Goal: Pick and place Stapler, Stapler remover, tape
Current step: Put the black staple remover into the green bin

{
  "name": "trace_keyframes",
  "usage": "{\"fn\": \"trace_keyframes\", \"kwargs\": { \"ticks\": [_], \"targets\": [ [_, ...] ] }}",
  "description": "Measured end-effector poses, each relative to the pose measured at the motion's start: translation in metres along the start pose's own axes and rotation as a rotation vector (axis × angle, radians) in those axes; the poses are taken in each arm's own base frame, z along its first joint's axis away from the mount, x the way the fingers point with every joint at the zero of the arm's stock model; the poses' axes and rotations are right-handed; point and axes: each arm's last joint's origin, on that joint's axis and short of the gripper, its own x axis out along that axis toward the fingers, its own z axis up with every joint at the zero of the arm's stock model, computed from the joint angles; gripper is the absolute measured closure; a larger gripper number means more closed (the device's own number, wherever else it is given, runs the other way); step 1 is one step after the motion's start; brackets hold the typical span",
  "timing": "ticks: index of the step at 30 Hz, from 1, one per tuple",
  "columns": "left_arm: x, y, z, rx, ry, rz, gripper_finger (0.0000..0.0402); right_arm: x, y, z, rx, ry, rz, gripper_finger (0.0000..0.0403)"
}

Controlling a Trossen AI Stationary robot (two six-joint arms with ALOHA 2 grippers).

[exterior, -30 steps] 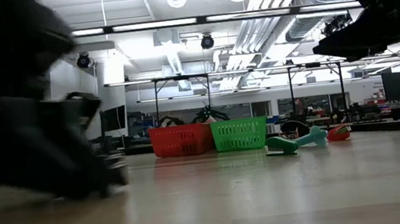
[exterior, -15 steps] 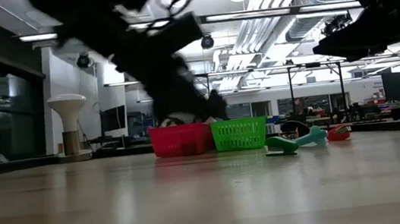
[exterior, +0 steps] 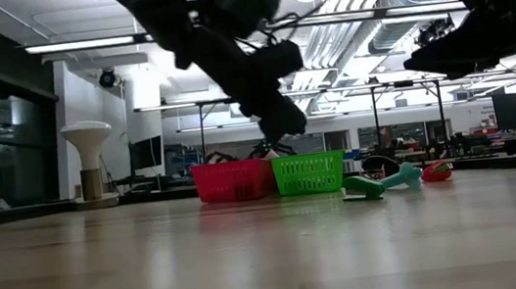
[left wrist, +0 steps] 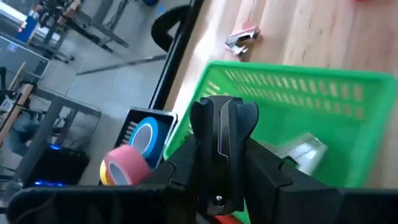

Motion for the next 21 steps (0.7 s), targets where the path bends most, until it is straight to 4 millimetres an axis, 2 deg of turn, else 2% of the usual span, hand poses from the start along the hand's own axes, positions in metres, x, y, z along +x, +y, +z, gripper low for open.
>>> {"fn": "trace_keyframes", "kwargs": {
  "ticks": [5, 8, 18, 21],
  "targets": [
    [0.024, 0.007, 0.012, 0.038, 0.057, -0.006, 0.0322, 0.0, 0.0, 0.0, 0.0, -0.001, 0.0, 0.0217],
    [0.031, 0.013, 0.019, 0.063, 0.104, -0.021, 0.0321, 0.0, 0.0, 0.0, 0.0, -0.001, 0.0, 0.0217],
    [0.023, 0.028, 0.029, 0.122, 0.248, -0.134, 0.0321, 0.0, 0.0, 0.0, 0.0, -0.001, 0.0, 0.0217],
    [0.029, 0.028, 0.028, 0.101, 0.239, -0.154, 0.0321, 0.0, 0.0, 0.0, 0.0, -0.001, 0.0, 0.0217]
  ]
}}
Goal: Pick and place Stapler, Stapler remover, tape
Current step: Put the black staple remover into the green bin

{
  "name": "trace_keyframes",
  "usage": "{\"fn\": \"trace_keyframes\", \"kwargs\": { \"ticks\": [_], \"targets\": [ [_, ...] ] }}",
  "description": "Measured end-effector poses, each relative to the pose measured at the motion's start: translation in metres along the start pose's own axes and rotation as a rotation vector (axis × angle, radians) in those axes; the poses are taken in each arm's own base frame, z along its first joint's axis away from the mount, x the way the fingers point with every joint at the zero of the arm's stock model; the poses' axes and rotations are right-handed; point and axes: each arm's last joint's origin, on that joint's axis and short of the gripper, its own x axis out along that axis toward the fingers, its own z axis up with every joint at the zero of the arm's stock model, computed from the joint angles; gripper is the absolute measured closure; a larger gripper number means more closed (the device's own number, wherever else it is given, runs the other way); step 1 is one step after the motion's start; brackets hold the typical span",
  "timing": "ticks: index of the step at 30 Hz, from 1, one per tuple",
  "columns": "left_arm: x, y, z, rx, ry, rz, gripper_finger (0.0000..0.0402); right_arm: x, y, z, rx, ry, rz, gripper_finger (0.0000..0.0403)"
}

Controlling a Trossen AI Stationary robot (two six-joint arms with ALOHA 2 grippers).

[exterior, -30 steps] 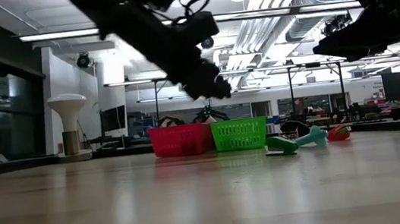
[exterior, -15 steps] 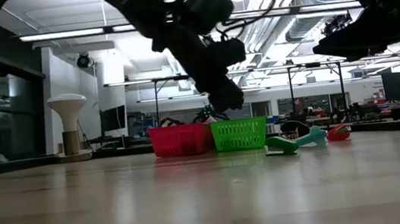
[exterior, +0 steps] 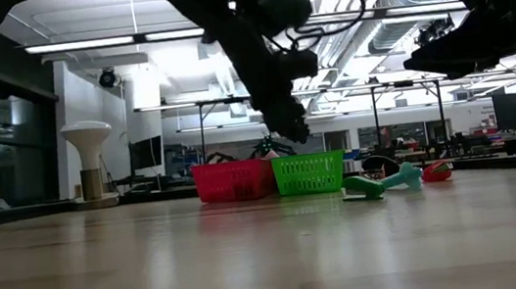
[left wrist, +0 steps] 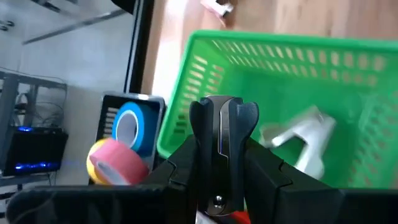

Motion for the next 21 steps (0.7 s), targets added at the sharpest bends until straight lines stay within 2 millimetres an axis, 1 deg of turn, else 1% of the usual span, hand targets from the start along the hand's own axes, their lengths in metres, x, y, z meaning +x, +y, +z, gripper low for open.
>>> {"fn": "trace_keyframes", "kwargs": {
  "ticks": [3, 5, 9, 12, 15, 21],
  "targets": [
    [0.01, -0.004, -0.002, -0.002, 0.001, -0.011, 0.0321, 0.0, 0.0, 0.0, 0.0, 0.0, 0.0, 0.0217],
    [0.015, -0.005, 0.001, -0.008, -0.008, -0.031, 0.0321, 0.0, 0.0, 0.0, 0.0, 0.0, 0.0, 0.0217],
    [0.017, -0.004, 0.009, -0.013, -0.022, -0.044, 0.032, 0.0, 0.0, 0.0, 0.0, 0.001, 0.0, 0.0217],
    [0.017, -0.004, 0.009, -0.006, -0.01, -0.05, 0.0314, 0.0, 0.0, 0.0, 0.0, 0.0, 0.0, 0.0217],
    [0.017, -0.004, 0.01, -0.02, -0.013, -0.043, 0.0292, 0.0, 0.0, 0.0, 0.0, 0.001, 0.0, 0.0217],
    [0.017, -0.005, 0.009, -0.028, -0.007, -0.063, 0.0228, 0.0, 0.0, 0.0, 0.0, 0.0, 0.0, 0.0217]
  ]
}}
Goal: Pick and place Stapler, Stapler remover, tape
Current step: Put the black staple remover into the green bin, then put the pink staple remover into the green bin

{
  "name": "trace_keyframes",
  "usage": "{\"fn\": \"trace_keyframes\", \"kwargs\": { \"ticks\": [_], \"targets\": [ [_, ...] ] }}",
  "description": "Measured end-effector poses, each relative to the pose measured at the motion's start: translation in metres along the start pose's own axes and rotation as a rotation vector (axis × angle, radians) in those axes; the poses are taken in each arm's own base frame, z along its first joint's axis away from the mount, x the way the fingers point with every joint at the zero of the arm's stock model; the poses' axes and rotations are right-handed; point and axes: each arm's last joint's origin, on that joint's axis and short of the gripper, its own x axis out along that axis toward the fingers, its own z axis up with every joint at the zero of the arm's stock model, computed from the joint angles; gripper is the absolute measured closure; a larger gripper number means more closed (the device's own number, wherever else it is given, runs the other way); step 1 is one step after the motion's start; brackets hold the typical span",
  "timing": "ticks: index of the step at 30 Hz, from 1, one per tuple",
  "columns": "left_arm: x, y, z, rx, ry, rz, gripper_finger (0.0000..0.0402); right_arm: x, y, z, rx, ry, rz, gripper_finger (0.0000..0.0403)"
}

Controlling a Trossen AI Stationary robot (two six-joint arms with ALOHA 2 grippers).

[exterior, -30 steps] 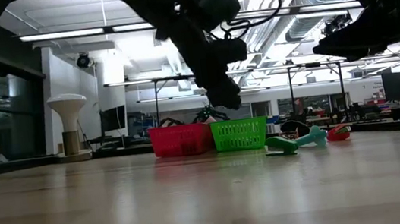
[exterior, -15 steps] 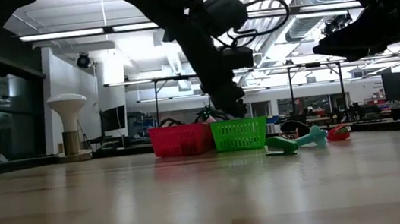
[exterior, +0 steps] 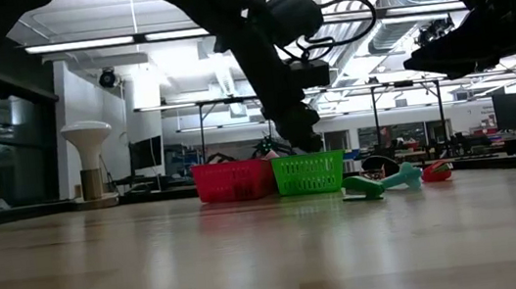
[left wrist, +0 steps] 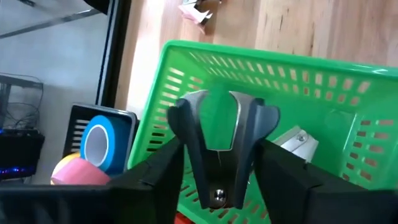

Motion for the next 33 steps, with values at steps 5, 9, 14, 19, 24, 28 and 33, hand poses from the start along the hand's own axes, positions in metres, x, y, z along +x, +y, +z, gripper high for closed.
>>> {"fn": "trace_keyframes", "kwargs": {
  "ticks": [5, 9, 14, 19, 24, 28, 33],
  "targets": [
    [0.0, 0.0, 0.0, 0.001, 0.001, -0.001, 0.0185, 0.0, 0.0, 0.0, 0.0, 0.0, 0.0, 0.0217],
    [0.0, 0.0, 0.0, 0.001, 0.002, -0.001, 0.017, 0.0, 0.0, 0.0, 0.0, 0.0, 0.0, 0.0217],
    [0.0, 0.0, 0.0, 0.002, 0.003, -0.001, 0.0168, 0.0, 0.0, 0.0, 0.0, 0.0, 0.0, 0.0217],
    [0.0, 0.0, -0.001, 0.01, 0.009, -0.01, 0.0168, 0.0, 0.0, 0.0, 0.0, 0.0, 0.0, 0.0217],
    [-0.004, -0.001, -0.003, -0.007, 0.012, -0.092, 0.0167, 0.0, 0.0, 0.0, 0.0, 0.0, 0.0, 0.0217],
    [-0.011, -0.001, -0.002, -0.016, -0.017, -0.195, 0.0167, 0.0, 0.0, 0.0, 0.0, 0.0, 0.0, 0.0217],
    [-0.023, -0.003, -0.016, -0.022, -0.075, -0.241, 0.0167, 0.0, 0.0, 0.0, 0.0, 0.001, 0.0, 0.0217]
  ]
}}
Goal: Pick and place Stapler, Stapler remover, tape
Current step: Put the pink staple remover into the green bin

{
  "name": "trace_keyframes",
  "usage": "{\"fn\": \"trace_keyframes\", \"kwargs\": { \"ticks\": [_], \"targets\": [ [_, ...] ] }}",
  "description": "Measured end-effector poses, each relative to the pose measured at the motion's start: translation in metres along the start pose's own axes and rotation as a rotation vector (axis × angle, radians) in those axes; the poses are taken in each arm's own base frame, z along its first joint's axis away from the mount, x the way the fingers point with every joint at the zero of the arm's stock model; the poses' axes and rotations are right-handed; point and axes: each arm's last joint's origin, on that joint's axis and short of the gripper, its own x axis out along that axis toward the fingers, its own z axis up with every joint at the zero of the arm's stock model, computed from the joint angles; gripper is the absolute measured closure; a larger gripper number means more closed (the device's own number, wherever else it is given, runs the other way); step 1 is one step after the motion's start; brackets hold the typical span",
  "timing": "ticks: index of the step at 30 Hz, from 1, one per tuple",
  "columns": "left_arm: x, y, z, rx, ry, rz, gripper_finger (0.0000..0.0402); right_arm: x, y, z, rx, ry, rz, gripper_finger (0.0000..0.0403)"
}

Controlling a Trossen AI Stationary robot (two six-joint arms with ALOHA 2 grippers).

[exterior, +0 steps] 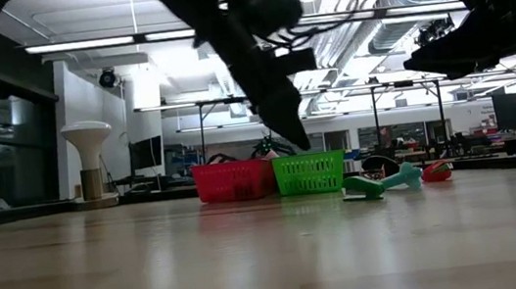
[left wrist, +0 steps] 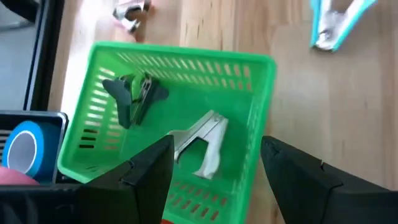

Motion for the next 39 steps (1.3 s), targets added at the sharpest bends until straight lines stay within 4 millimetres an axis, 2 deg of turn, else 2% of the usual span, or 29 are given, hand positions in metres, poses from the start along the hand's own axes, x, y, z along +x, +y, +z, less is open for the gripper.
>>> {"fn": "trace_keyframes", "kwargs": {
  "ticks": [4, 9, 15, 21, 25, 31, 39],
  "targets": [
    [-0.014, -0.003, -0.024, -0.008, -0.066, 0.01, 0.0167, 0.0, 0.0, 0.0, 0.0, -0.001, 0.0, 0.0217],
    [-0.043, -0.005, -0.058, -0.042, -0.203, 0.043, 0.0167, 0.0, 0.0, 0.0, 0.0, -0.001, 0.0, 0.0217],
    [-0.073, -0.011, -0.111, -0.097, -0.373, 0.086, 0.0167, 0.0, 0.0, 0.0, 0.0, 0.0, 0.0, 0.0217],
    [-0.091, -0.018, -0.158, -0.137, -0.564, 0.128, 0.0167, 0.0, 0.0, 0.0, 0.0, 0.0, 0.0, 0.0217],
    [-0.103, -0.014, -0.179, -0.14, -0.67, 0.035, 0.0167, 0.0, 0.0, 0.0, 0.0, 0.0, 0.0, 0.0217],
    [-0.116, -0.009, -0.21, -0.251, -0.7, 0.043, 0.0167, 0.0, 0.0, 0.0, 0.0, 0.0, 0.0, 0.0217],
    [-0.125, -0.021, -0.249, -0.383, -0.718, 0.036, 0.0167, 0.0, 0.0, 0.0, 0.0, -0.001, 0.0, 0.0217]
  ]
}}
